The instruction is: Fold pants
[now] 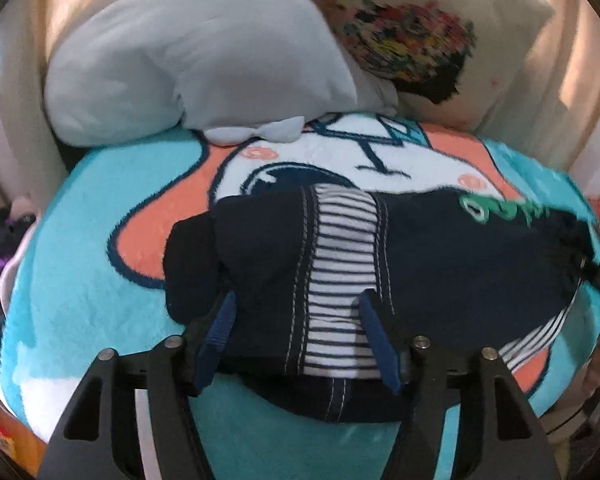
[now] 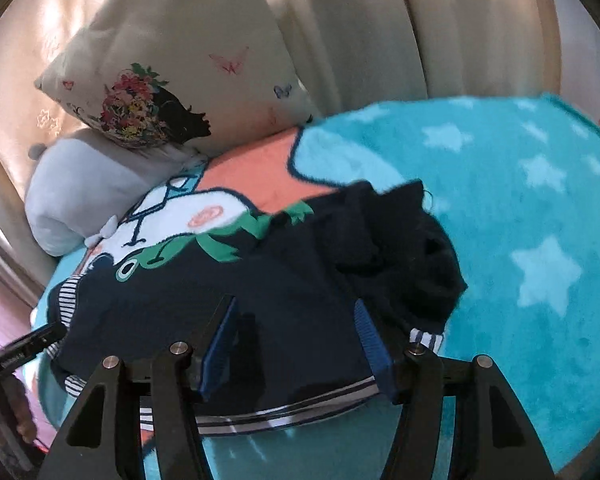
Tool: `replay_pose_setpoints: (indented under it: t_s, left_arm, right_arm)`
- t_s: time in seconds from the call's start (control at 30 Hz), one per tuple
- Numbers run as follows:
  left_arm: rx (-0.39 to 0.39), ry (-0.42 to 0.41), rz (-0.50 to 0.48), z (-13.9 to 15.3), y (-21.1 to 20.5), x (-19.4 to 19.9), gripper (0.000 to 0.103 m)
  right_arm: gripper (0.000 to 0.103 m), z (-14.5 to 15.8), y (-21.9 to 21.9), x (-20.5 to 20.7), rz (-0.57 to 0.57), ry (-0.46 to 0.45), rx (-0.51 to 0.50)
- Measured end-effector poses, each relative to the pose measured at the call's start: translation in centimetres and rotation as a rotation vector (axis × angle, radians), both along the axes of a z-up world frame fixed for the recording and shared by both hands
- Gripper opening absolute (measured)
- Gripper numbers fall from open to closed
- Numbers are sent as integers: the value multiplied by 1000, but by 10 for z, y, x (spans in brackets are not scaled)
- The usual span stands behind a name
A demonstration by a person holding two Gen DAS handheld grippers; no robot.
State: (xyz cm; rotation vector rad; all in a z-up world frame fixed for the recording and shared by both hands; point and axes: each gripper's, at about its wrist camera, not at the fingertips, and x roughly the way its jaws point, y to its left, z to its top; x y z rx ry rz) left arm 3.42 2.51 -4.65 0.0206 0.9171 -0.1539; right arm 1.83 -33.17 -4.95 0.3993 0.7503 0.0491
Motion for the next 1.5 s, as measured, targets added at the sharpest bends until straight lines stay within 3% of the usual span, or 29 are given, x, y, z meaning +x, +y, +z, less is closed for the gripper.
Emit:
replay_pose_setpoints:
  t_s: [0.1,0.27,0.37,0.5,0.7,0.87,1.07,1.33,1.37,1.4,1.5]
  left_arm:
    - [37,15,-27,9,-5,-5,65]
    - [-44,-46,-134,66,-18,-17,66]
    - [-74,-58,-242,91,-50,-6,72]
    - [-116,11,-415,101,-120,28,75]
    - [-157,130,-605,83,-234,62,75]
    - [-132,209,-727,49,-313,81,75]
    - [-84,280,-867,20,-357,81,75]
    - [-95,371,-902,-3,-371,89,75]
    - [-97,377,-894,-4,-372,90,71]
    - [-99,385,-884,-6,-371,91,54]
    - [-41,369,-841,-9,-370,94,26]
  right_arm:
    - [64,-1,-7,-3,-4,-20,49]
    - [65,20,-15,-25,-10,-97,86]
    - [72,34,-25,-49,-60,-147,58]
    - [76,28,-41,-61,-98,-127,67]
    - [76,4,-58,-55,-115,-73,168]
    - [76,-1,-56,-46,-100,-69,144]
    - [76,-3,-48,-35,-99,-90,103]
    - [76,1,-42,-27,-102,-118,90]
    - [75,1,-40,-25,-100,-118,89]
    - [75,0,-38,-24,-103,-118,84]
    - [60,-1,-34,-22,-121,-115,51]
